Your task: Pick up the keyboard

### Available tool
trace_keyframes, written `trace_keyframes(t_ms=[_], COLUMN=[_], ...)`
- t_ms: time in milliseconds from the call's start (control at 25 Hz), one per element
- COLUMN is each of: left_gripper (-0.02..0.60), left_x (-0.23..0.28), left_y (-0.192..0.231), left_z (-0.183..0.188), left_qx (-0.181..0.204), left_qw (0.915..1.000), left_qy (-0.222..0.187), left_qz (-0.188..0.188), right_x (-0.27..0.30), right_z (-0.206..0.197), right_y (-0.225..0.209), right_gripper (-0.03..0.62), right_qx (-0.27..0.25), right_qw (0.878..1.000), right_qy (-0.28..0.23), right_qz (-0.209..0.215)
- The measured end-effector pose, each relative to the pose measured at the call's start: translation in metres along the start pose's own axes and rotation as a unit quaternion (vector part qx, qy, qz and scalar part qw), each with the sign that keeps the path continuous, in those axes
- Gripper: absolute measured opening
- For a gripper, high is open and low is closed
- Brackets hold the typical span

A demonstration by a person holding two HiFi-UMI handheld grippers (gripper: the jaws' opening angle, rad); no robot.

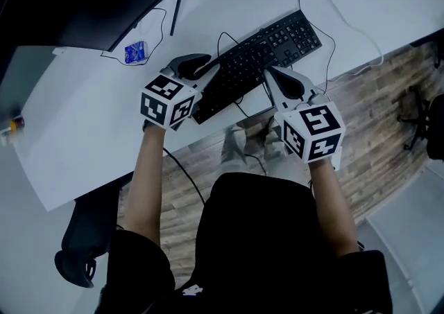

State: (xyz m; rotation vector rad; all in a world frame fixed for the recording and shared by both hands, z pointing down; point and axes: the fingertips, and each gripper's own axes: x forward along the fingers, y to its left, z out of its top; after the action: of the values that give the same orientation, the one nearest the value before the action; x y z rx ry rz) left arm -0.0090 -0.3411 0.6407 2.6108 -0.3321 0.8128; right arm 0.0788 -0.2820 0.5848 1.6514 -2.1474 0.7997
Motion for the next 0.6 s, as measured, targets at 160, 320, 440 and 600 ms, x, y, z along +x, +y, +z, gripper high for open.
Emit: trace_keyframes(t_ms=[160,320,440,600], left_gripper=[0.141,0.215,0.257,0.290], left_x=[0.013,0.025,0.033,0.042], left_y=[0.004,0.006,0.007,0.009], left_z=[-0.013,-0.028,-0.039,-0.056], left_qx=[0.008,0.007,0.025,0.055], left_qw=[0.9994,0.9973,0.9944,0.9886], left_qy=[0.028,0.062,0.092,0.132], left_qz=[-0.016,-0.039,-0.045,-0.046], right_x=[0.003,0.007,0.007,0.004], right_z=[-0.006,-0.012,-0.014,-0.019], right_y=[-0.002,0.000,0.000,-0.002], right_gripper=[0.006,0.006,0.006,0.006], right_qx=[0.007,0.008,0.011,0.015], right_qw=[1.000,1.000,1.000,1.000], right_qy=[0.006,0.013,0.015,0.019], right_qz=[-0.003,-0.001,-0.001,-0.004])
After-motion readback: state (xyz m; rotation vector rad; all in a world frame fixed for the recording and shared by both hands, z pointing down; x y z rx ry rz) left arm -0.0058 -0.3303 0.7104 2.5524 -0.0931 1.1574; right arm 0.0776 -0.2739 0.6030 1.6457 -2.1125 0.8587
